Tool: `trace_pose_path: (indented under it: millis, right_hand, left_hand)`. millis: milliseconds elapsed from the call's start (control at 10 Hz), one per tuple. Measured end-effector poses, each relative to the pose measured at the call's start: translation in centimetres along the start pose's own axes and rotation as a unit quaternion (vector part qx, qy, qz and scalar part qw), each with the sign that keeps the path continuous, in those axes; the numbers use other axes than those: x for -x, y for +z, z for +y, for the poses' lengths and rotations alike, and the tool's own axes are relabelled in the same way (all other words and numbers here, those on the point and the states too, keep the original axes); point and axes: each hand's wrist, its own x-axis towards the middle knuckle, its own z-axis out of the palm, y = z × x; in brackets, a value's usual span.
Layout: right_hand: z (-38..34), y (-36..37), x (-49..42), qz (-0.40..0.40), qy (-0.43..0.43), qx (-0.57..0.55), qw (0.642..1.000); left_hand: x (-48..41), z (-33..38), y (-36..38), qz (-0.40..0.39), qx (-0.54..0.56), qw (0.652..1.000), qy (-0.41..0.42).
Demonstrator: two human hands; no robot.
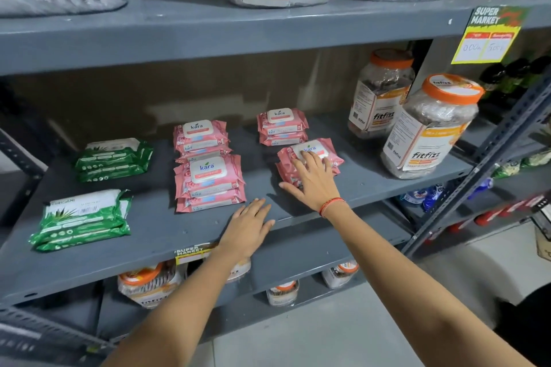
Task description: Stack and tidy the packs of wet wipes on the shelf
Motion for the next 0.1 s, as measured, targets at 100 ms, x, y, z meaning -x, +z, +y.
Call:
trace_pose_path:
  millis: [100]
  right_hand:
    - [-1.79, -1.13, 1.54, 0.046, -0.027, -0.085, 0.995]
  left_hand:
    - [0.14, 0.07, -1.32, -0.007, 0.053, 0.999, 0.002]
